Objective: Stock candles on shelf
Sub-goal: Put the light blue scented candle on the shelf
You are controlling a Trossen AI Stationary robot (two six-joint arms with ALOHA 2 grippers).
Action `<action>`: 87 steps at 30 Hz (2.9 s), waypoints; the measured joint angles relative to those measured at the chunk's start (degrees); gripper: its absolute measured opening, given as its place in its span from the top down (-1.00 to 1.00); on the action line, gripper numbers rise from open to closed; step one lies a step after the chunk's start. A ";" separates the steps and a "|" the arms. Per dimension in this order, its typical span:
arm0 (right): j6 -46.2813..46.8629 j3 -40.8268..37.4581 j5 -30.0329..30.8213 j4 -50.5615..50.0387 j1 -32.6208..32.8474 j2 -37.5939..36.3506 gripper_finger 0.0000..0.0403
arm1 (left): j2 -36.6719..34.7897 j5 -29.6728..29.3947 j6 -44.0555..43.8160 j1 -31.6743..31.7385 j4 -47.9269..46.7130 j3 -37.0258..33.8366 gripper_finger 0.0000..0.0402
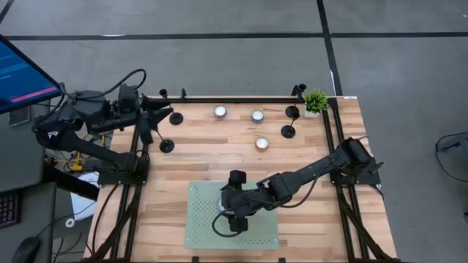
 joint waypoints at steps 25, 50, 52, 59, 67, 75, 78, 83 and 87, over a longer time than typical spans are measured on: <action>-0.60 -0.07 -6.96 -5.41 -2.54 1.21 -0.46 | 0.02 0.02 0.15 0.00 0.07 0.02 0.34; 21.04 5.03 -5.80 -24.97 14.77 0.46 -0.46 | 0.01 0.02 0.17 0.00 0.11 0.02 0.35; 22.92 5.03 -5.61 -24.94 15.72 0.46 -0.46 | 0.00 0.02 0.17 0.00 0.11 0.02 0.35; 28.45 5.03 -3.94 -27.44 18.36 0.51 -0.47 | 0.00 0.02 0.17 0.00 0.11 0.02 0.35; 30.28 5.03 -3.91 -29.87 18.89 0.58 -0.51 | 0.13 0.02 0.17 -0.02 0.13 0.02 0.35; 31.38 4.94 -4.63 -30.58 18.75 0.70 -0.52 | 0.33 0.02 0.17 -0.02 0.15 0.02 0.35; 32.74 4.92 -4.72 -31.36 18.75 0.70 -0.52 | 0.46 0.02 0.17 0.00 0.15 0.02 0.35; 33.04 4.90 -4.96 -31.74 18.75 0.75 -0.52 | 0.44 0.02 0.19 -0.01 0.15 0.02 0.35; 33.02 5.06 -4.96 -31.89 18.87 0.78 -0.52 | 0.44 0.02 0.20 -0.02 0.15 0.02 0.35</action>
